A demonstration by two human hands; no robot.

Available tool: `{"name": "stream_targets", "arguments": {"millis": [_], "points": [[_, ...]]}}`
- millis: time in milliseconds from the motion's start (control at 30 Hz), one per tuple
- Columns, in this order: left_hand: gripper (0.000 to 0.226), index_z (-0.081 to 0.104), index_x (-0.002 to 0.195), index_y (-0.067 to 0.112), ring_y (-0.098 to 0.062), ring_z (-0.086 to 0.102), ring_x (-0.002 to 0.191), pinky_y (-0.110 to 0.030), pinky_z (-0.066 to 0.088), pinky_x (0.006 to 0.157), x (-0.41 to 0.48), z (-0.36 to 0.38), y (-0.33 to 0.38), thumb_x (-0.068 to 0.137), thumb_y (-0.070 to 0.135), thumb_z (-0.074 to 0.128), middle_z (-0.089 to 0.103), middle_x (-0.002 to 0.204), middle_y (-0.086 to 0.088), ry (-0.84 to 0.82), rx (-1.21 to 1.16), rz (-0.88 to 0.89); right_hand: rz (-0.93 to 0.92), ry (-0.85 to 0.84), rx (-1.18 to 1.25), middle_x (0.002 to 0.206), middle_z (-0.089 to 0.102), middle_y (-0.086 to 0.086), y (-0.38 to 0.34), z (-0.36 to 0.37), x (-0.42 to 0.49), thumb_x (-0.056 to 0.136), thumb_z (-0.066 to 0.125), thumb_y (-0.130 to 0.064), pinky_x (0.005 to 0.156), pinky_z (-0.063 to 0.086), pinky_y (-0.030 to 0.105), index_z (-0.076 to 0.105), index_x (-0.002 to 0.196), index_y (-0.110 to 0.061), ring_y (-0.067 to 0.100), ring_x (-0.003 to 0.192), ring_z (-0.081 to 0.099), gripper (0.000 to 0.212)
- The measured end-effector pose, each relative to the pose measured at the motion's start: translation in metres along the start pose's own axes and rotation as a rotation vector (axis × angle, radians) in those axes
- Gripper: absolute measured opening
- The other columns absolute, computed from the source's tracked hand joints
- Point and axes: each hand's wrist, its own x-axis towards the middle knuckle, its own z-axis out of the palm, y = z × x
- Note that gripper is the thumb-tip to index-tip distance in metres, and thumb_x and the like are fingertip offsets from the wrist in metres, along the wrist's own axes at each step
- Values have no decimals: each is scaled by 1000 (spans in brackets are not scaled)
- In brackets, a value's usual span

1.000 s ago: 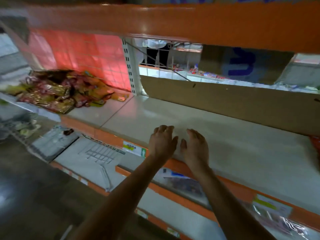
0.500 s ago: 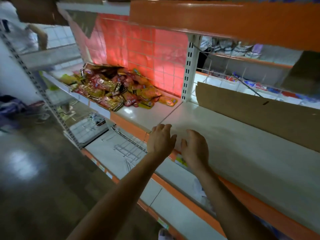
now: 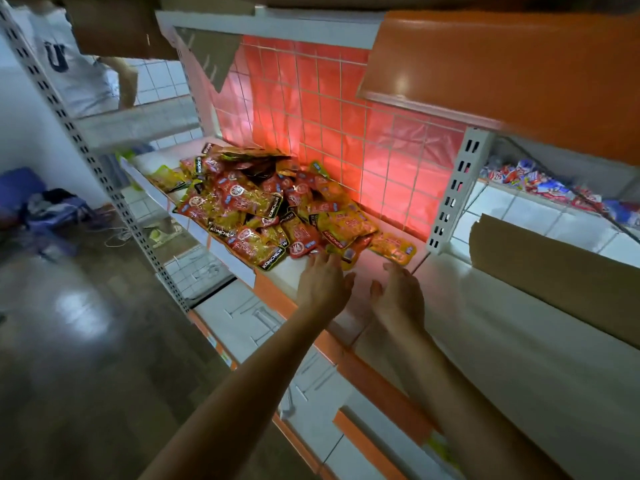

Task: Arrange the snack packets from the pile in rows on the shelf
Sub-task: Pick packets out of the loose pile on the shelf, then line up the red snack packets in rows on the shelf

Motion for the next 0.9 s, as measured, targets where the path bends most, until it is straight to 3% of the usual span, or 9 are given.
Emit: {"name": "stream_targets", "arguments": {"millis": [200, 433, 533, 633, 767, 900], "points": [[35, 52, 125, 12, -30, 47, 115, -37, 38, 94, 46, 5, -6, 98, 33, 45, 55, 124, -11, 0, -82, 39, 44, -41, -93, 131, 54, 15, 4, 8, 47, 91, 54, -23, 98, 40, 38, 50, 129, -6, 33, 122, 47, 42], [49, 37, 137, 7, -30, 36, 132, -39, 32, 110, 100, 8, -7, 96, 30, 51, 44, 140, -13, -136, 120, 129, 39, -34, -189, 140, 48, 13, 2, 13, 79, 92, 49, -15, 104, 35, 38, 40, 141, -12, 32, 128, 43, 50], [60, 36, 140, 10, -32, 39, 129, -42, 37, 105, 112, 9, -11, 89, 29, 62, 46, 139, -13, -148, 88, 97, 14, -75, -277, 141, 46, 9, -4, 18, 84, 91, 47, -12, 104, 33, 37, 34, 145, -16, 30, 129, 41, 56], [54, 41, 135, 11, -35, 42, 124, -44, 38, 98, 120, 11, -14, 90, 32, 59, 49, 135, -15, -163, 109, 88, 47, -103, -387, 135, 47, 7, -7, 19, 82, 90, 49, -16, 96, 38, 38, 31, 146, -23, 32, 121, 44, 60], [39, 47, 127, 9, -35, 44, 122, -43, 40, 95, 131, 13, -13, 95, 30, 50, 47, 134, -16, -85, 162, 109, 113, -97, -474, 134, 43, 8, -14, 19, 74, 94, 40, -17, 96, 36, 42, 40, 139, -30, 32, 122, 38, 47], [37, 42, 130, 5, -36, 55, 113, -41, 46, 89, 133, 11, -3, 96, 20, 46, 36, 140, -19, -125, 140, 222, 170, -37, -476, 132, 44, 7, -16, 17, 60, 97, 38, -15, 92, 41, 40, 48, 133, -30, 32, 124, 39, 40]]}}
